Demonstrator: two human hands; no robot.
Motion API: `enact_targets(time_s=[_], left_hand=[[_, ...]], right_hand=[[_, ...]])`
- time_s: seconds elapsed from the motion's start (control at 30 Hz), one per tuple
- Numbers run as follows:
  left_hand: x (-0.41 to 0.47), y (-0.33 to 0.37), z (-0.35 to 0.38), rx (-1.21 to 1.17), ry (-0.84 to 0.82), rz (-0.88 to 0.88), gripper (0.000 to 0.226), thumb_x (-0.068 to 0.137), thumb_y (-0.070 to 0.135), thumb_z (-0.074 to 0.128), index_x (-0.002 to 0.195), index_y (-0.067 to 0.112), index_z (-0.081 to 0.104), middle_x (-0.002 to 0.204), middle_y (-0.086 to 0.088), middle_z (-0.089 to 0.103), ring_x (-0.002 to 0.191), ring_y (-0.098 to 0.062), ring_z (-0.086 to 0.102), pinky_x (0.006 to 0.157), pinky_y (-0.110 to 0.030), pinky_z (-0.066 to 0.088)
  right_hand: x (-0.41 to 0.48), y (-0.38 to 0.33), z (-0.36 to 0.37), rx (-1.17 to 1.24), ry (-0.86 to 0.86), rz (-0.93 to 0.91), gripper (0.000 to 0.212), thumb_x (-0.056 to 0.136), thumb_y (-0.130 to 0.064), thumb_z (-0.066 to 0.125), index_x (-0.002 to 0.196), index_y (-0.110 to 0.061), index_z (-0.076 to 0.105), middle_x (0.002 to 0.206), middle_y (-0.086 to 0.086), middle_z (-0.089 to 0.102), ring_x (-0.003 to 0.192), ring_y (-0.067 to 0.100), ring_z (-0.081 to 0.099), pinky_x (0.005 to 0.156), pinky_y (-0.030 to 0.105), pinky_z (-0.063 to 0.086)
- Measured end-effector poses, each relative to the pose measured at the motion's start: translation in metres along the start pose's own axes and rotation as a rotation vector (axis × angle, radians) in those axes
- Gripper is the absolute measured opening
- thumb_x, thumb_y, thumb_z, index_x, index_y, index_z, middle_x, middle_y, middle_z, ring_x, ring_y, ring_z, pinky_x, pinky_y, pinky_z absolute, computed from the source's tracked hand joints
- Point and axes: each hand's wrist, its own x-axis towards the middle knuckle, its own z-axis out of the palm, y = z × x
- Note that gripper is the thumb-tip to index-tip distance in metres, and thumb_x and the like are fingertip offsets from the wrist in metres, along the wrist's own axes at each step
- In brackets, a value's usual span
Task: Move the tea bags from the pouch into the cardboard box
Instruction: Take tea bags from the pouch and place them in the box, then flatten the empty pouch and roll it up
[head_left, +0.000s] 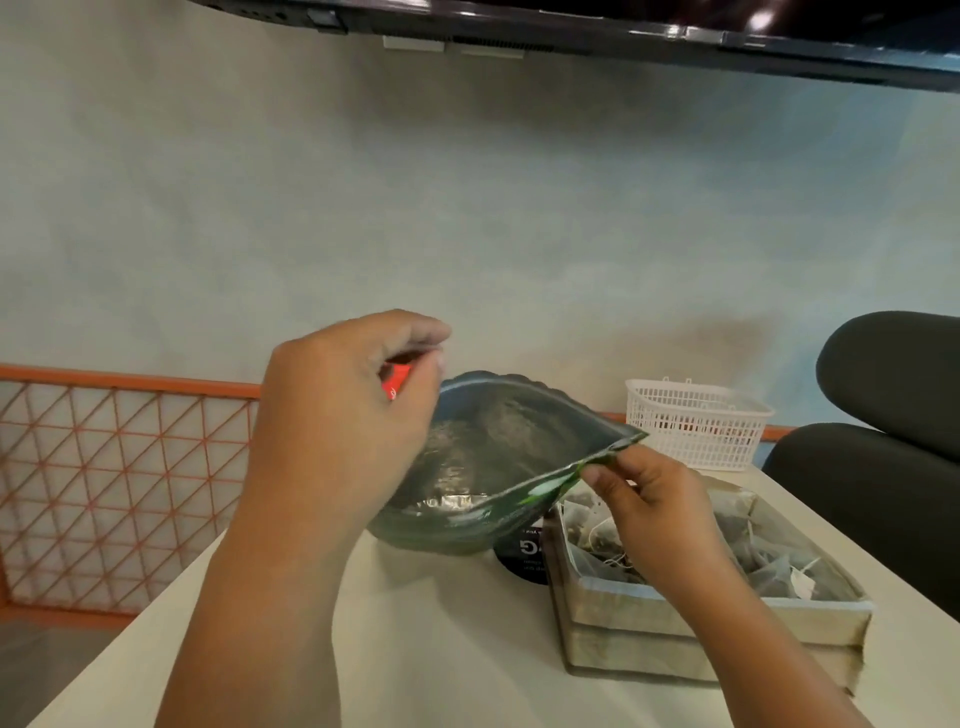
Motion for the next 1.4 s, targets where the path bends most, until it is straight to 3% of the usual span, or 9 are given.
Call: enact_targets(time_s=[0.23,0.33,0.47,0.57,0.63,0.77,1.0,1.27,1.4], left_hand=[[0.002,-0.002,-0.008,-0.166,0.561,0.194,0.015,0.092,0.022,0.048,0.084,0.024,0.061,0.083,0.030,0.056,0.085,0.006,0.053,0.081,-0.020,0.041],[0.003,-0.011,-0.012,-0.177,0.625,0.222,0.016,0.094,0.022,0.043,0.088,0.028,0.057,0.095,0.022,0.055,0.096,-0.006,0.055,0.089,-0.027,0.042],[0.005,-0.020,-0.013,-0.233,0.456,0.048,0.024,0.089,0.037,0.050,0.112,0.030,0.051,0.108,0.015,0.053,0.104,-0.016,0.055,0.090,-0.041,0.047],[-0.002,-0.026,-0.014,-0.253,0.288,-0.148,0.041,0.085,0.045,0.050,0.123,0.032,0.046,0.104,0.021,0.056,0.091,0.004,0.057,0.072,-0.015,0.048],[-0.013,-0.032,-0.016,-0.245,0.213,-0.208,0.036,0.083,0.047,0.049,0.118,0.040,0.045,0.095,0.021,0.059,0.080,0.010,0.058,0.060,-0.006,0.043],[-0.037,-0.053,-0.020,-0.188,0.090,-0.313,0.031,0.081,0.054,0.045,0.110,0.043,0.048,0.098,0.021,0.060,0.089,0.002,0.058,0.065,-0.020,0.043],[-0.049,-0.086,-0.019,-0.085,-0.053,-0.523,0.021,0.095,0.043,0.035,0.109,0.032,0.045,0.090,0.022,0.054,0.080,0.003,0.050,0.060,-0.018,0.035],[-0.082,-0.122,-0.009,-0.011,-0.233,-0.628,0.038,0.097,0.039,0.030,0.131,0.027,0.043,0.109,0.005,0.058,0.099,-0.020,0.056,0.082,-0.034,0.042],[-0.084,-0.125,-0.010,0.061,-0.291,-0.634,0.044,0.097,0.033,0.038,0.140,0.027,0.033,0.114,0.000,0.058,0.091,-0.017,0.052,0.078,-0.032,0.039]], right_hand=[[0.000,-0.010,0.011,0.236,0.079,0.016,0.031,0.089,-0.003,0.056,0.068,-0.026,0.058,0.054,-0.022,0.058,0.055,-0.007,0.050,0.054,0.008,0.037],[0.002,-0.013,0.016,0.376,0.117,0.082,0.025,0.089,-0.005,0.055,0.078,-0.025,0.065,0.070,-0.013,0.068,0.066,-0.003,0.058,0.067,0.019,0.048],[0.001,-0.024,0.023,0.532,0.122,0.125,0.024,0.090,-0.001,0.050,0.079,-0.017,0.063,0.063,-0.016,0.065,0.060,-0.007,0.055,0.062,0.012,0.045],[-0.003,-0.029,0.029,0.598,0.145,0.165,0.029,0.093,-0.005,0.049,0.069,-0.019,0.059,0.062,-0.013,0.060,0.062,0.002,0.052,0.064,0.017,0.044],[-0.004,-0.031,0.035,0.663,0.186,0.222,0.029,0.093,-0.008,0.049,0.067,-0.019,0.056,0.064,-0.009,0.062,0.065,0.008,0.053,0.065,0.019,0.046],[-0.005,-0.038,0.048,0.755,0.260,0.288,0.023,0.094,-0.018,0.050,0.072,-0.015,0.056,0.070,0.002,0.063,0.069,0.016,0.054,0.068,0.026,0.048],[-0.029,-0.017,0.090,0.496,0.120,0.398,0.030,0.086,-0.047,0.051,0.087,-0.020,0.064,0.090,0.010,0.069,0.085,0.026,0.063,0.082,0.047,0.050],[-0.044,0.008,0.106,0.285,0.153,0.472,0.029,0.097,-0.022,0.043,0.068,-0.020,0.049,0.069,-0.002,0.051,0.068,0.014,0.047,0.062,0.028,0.035],[-0.046,0.010,0.109,0.200,0.183,0.468,0.015,0.096,-0.012,0.041,0.097,-0.015,0.055,0.091,0.001,0.057,0.083,0.016,0.051,0.065,0.024,0.032]])
